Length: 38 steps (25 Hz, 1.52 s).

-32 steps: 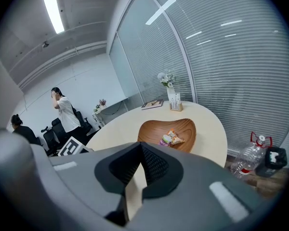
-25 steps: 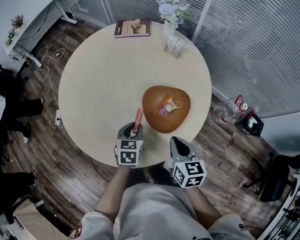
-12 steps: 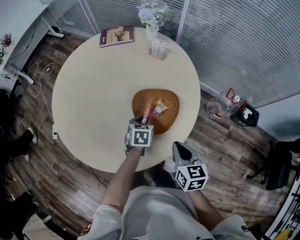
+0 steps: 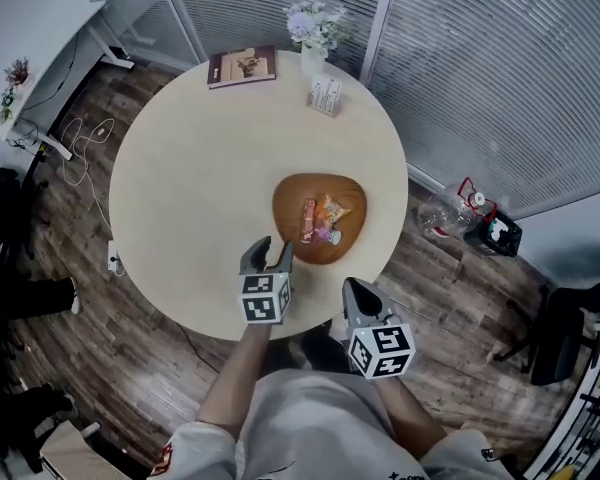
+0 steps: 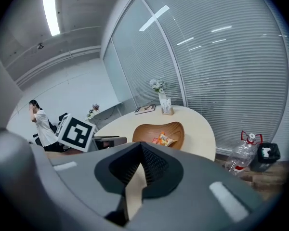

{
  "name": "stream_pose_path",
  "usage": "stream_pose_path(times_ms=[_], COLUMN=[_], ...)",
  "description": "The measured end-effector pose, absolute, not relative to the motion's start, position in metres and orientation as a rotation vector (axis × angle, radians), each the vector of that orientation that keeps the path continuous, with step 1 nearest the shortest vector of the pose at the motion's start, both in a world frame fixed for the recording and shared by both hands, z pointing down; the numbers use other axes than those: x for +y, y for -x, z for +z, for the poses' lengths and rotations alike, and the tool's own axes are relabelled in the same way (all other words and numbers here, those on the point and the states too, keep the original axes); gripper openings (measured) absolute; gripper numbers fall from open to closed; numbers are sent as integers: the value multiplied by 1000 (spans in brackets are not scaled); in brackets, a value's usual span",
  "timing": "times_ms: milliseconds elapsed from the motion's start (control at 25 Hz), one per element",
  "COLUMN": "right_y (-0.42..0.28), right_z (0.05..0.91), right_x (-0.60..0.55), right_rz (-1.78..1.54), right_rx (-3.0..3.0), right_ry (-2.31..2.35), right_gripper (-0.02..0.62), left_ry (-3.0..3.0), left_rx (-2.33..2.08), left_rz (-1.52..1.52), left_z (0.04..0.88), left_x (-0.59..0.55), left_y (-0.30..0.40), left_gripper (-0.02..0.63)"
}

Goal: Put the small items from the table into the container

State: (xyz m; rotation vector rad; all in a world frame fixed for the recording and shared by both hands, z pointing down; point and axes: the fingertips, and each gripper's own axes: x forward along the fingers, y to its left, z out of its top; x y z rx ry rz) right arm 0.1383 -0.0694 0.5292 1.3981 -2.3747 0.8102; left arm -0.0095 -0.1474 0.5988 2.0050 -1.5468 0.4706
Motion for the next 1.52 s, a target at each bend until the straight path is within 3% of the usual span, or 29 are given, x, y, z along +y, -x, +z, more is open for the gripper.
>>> stream_pose_path(times_ms=[80,160,240,280,680,1520], right_y=[-121,-101,-79,-67,27,21], right_z=[526,521,516,514,496,503], right_x=[-72,-74,-75,-74,-50,-46], right_rz=[795,777,754,741,613,576], right_rx=[-2408,-2444,-2482,-2501,-2610,-2576], right_ry=[-1345,-1282,-1215,-1180,-899,-920], right_gripper=[2,2,2,2,0,0], left_ry=[-2017,-2013,-1998,-1991,-1864,-1809], left_rx=[-1615,-1700,-1770,-1796,-1954,-1929], left_rz=[404,356,329,318,299,281], left_z=[577,556,539,533,521,530], left_x=[-133,-119,-104,-97,-24,-14], left_y=[28,49,67,75,126,129], left_gripper=[173,115,18,11,6,6])
